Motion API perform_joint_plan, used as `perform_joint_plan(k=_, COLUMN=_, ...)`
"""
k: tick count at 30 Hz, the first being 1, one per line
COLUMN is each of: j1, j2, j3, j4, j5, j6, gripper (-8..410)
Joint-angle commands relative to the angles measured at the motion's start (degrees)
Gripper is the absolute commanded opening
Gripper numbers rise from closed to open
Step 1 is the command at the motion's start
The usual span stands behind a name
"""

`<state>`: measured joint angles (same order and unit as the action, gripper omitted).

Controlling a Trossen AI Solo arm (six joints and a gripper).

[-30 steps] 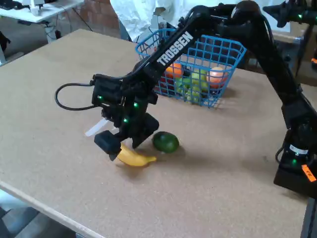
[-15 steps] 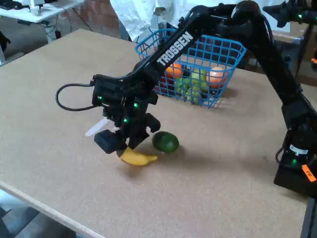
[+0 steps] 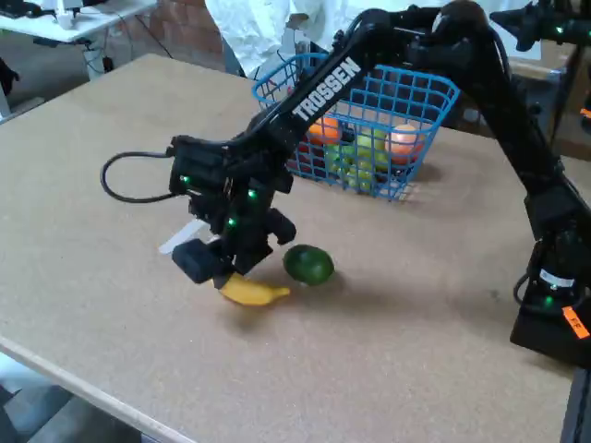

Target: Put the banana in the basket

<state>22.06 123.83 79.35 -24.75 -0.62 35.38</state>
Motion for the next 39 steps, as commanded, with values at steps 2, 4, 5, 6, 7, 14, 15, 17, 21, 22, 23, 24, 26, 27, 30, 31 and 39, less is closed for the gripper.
perform_joint_plan(k=2, j1=0.17, j2=-5.40, j3=2.91, j4=0.22, j5=1.77, j6=-4.00, gripper=2)
perform_joint_plan(k=4, j1=0.17, j2=-7.10, j3=3.78, j4=0.20, j5=3.52, j6=-5.40, gripper=2)
perform_joint_plan(k=5, j1=0.17, j2=-8.04, j3=4.22, j4=0.17, j5=4.61, j6=-5.84, gripper=2)
perform_joint_plan(k=6, j1=0.17, j2=-8.96, j3=4.61, j4=0.15, j5=5.97, j6=-6.56, gripper=2)
perform_joint_plan(k=7, j1=0.20, j2=-9.79, j3=4.90, j4=0.17, j5=7.41, j6=-7.23, gripper=2)
perform_joint_plan(k=14, j1=0.02, j2=-16.65, j3=5.51, j4=0.15, j5=23.19, j6=-9.27, gripper=2)
perform_joint_plan(k=15, j1=-0.15, j2=-17.73, j3=5.51, j4=-0.04, j5=25.46, j6=-9.84, gripper=2)
perform_joint_plan(k=17, j1=-0.72, j2=-19.74, j3=5.51, j4=-0.46, j5=29.33, j6=-11.34, gripper=2)
perform_joint_plan(k=21, j1=-3.04, j2=-23.93, j3=5.51, j4=-1.77, j5=33.38, j6=-13.20, gripper=2)
perform_joint_plan(k=22, j1=-3.91, j2=-24.96, j3=5.51, j4=-2.29, j5=33.62, j6=-13.25, gripper=2)
perform_joint_plan(k=23, j1=-4.92, j2=-25.90, j3=5.51, j4=-2.80, j5=33.62, j6=-13.16, gripper=2)
perform_joint_plan(k=24, j1=-6.10, j2=-26.64, j3=5.51, j4=-3.26, j5=33.62, j6=-13.16, gripper=2)
perform_joint_plan(k=26, j1=-8.44, j2=-28.13, j3=5.51, j4=-4.35, j5=33.62, j6=-13.16, gripper=2)
perform_joint_plan(k=27, j1=-9.73, j2=-28.76, j3=5.51, j4=-4.96, j5=33.62, j6=-13.18, gripper=2)
perform_joint_plan(k=30, j1=-13.53, j2=-30.29, j3=5.51, j4=-6.47, j5=33.62, j6=-13.27, gripper=2)
perform_joint_plan(k=31, j1=-14.86, j2=-30.64, j3=5.51, j4=-6.78, j5=33.62, j6=-13.31, gripper=2)
perform_joint_plan(k=39, j1=-25.27, j2=-31.23, j3=5.51, j4=-8.11, j5=32.98, j6=-16.24, gripper=2)
